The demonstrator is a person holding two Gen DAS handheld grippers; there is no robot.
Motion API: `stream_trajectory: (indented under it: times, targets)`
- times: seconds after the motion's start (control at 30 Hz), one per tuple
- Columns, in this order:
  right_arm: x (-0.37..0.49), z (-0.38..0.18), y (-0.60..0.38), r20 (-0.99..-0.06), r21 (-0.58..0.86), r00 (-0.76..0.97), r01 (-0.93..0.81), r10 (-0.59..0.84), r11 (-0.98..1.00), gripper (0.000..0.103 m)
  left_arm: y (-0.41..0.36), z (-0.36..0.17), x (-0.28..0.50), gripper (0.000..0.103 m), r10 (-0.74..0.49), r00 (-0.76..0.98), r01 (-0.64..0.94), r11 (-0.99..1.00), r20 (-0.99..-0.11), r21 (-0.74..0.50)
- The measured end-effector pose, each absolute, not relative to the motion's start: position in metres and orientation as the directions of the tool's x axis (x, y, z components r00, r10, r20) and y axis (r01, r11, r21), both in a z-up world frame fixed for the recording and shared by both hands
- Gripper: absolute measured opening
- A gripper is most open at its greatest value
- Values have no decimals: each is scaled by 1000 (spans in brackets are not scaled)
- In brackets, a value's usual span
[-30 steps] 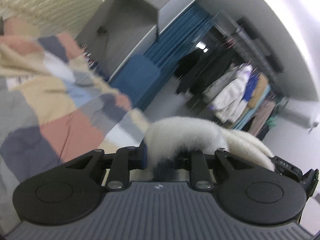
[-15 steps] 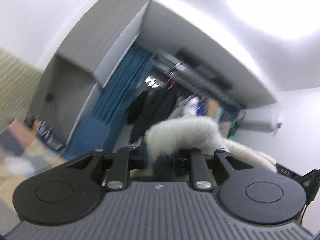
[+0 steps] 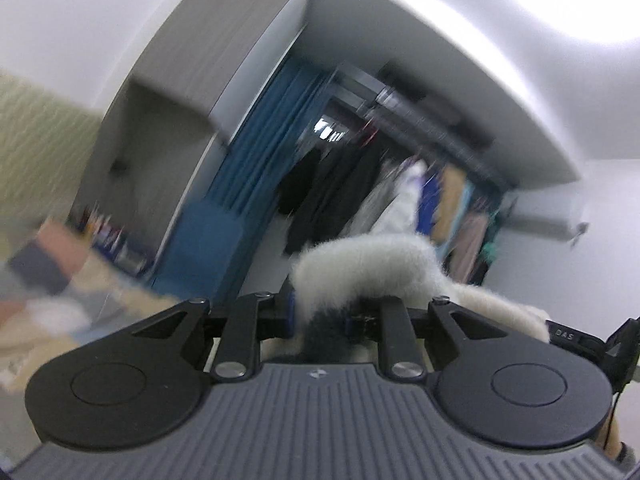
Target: Fold large clothes
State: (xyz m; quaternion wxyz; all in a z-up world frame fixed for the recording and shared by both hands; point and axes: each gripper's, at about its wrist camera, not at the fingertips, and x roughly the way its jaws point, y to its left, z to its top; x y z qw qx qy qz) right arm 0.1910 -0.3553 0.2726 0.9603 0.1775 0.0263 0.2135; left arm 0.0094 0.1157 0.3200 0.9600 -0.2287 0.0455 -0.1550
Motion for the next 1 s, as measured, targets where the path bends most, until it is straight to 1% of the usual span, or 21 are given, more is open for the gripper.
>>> stream_trajectory:
  times: [0.07, 0.13, 0.3, 0.4, 0.5, 0.6, 0.7, 0.8, 0.87, 0.93, 1.0]
  targets:
    - [220, 246, -347, -43, 363, 911, -368, 410, 856, 10, 116, 291, 45, 24, -276, 958, 213, 866, -77, -453]
    - [253, 222, -337, -102, 378, 917, -323, 386, 868, 10, 116, 266, 87, 24, -245, 962, 167, 876, -118, -452]
    - [364, 151, -316, -247, 369, 918, -208, 311, 906, 10, 109, 198, 222, 24, -191, 952, 74, 901, -240, -427]
    - [432, 99, -309, -327, 389, 900, -148, 286, 909, 10, 108, 142, 302, 24, -189, 929, 45, 912, -319, -409]
    - [493, 38, -302, -388, 400, 880, -108, 275, 910, 10, 113, 76, 388, 24, -204, 901, 28, 908, -382, -418]
    - [527, -12, -291, -437, 394, 855, -97, 279, 914, 10, 120, 4, 459, 24, -199, 856, -12, 915, -477, -404]
    - [553, -59, -272, -515, 353, 811, -95, 278, 931, 10, 123, -50, 505, 24, -191, 819, -9, 938, -540, -346]
    - [574, -90, -260, -581, 319, 770, -82, 263, 944, 12, 125, -90, 537, 24, -183, 793, -18, 947, -581, -322]
    - [582, -105, -257, -620, 301, 745, -65, 246, 952, 12, 127, -105, 545, 24, -170, 779, -26, 953, -604, -301]
    - [590, -118, -261, -645, 303, 724, -49, 242, 952, 12, 132, -115, 554, 24, -175, 767, -35, 949, -618, -312]
    - [591, -124, -260, -652, 298, 721, -43, 236, 954, 12, 132, -115, 556, 25, -172, 753, -43, 951, -636, -307]
